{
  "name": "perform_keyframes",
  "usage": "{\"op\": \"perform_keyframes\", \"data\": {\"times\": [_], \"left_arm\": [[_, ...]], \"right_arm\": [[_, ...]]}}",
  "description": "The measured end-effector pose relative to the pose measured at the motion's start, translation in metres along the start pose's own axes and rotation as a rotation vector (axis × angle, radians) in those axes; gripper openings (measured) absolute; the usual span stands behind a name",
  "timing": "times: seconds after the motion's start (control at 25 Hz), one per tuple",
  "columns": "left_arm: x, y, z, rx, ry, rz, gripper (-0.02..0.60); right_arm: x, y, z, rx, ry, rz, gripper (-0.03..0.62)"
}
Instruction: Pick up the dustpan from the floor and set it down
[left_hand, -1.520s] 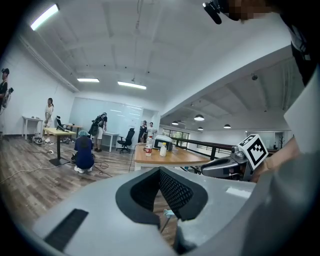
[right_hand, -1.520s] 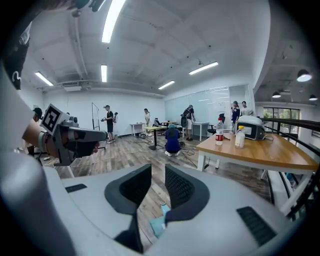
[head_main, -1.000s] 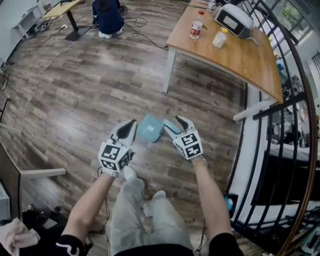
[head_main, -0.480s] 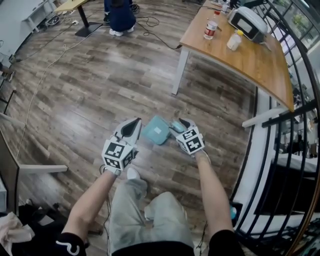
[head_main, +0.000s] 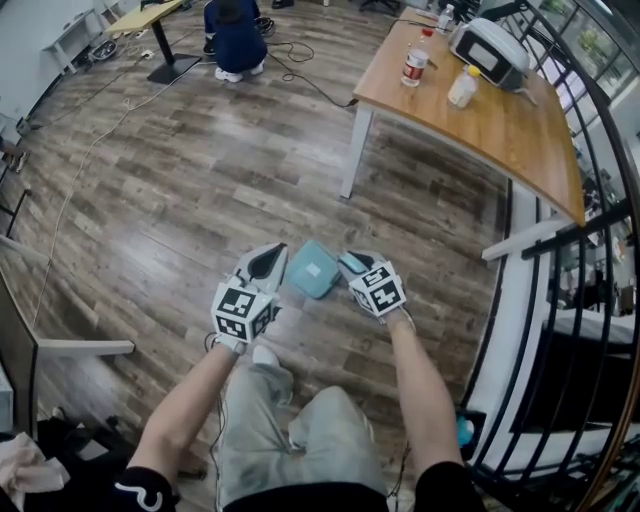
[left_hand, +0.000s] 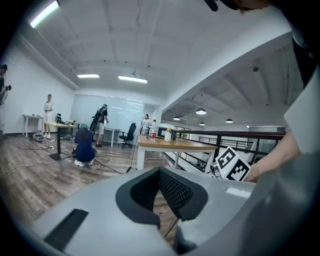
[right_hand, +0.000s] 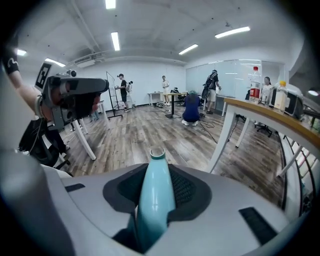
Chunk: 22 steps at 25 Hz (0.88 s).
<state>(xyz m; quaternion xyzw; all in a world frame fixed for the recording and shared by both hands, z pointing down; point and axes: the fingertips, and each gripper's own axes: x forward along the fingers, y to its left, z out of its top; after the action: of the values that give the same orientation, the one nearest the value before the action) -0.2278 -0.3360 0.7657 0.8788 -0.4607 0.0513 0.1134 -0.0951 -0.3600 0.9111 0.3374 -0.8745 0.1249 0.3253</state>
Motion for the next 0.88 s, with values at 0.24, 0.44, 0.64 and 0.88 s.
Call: {"op": "perform_keyframes", "data": {"times": [0.24,0.44,0.64,0.88], "left_arm": [[0.0,-0.002,0.011,0.022,0.01,-0.008,-0.002],[-0.005,-0.013,0.034,0.043,0.022,-0.023,-0.002],[-0.013,-0.031,0.068,0.047,0.039,-0.039,-0.002],[-0.017,-0.069,0.121,0.043,0.054,-0.073,-0.002]], "right_arm": [[-0.017,-0.003,-0.005,0.061,0.024,-0.026,0.107],[-0.048,-0.01,-0.009,0.098,0.029,-0.06,0.109],[-0.098,-0.013,-0.006,0.159,0.028,-0.105,0.109],[-0.181,-0.018,0.025,0.207,0.032,-0.173,0.109]]}}
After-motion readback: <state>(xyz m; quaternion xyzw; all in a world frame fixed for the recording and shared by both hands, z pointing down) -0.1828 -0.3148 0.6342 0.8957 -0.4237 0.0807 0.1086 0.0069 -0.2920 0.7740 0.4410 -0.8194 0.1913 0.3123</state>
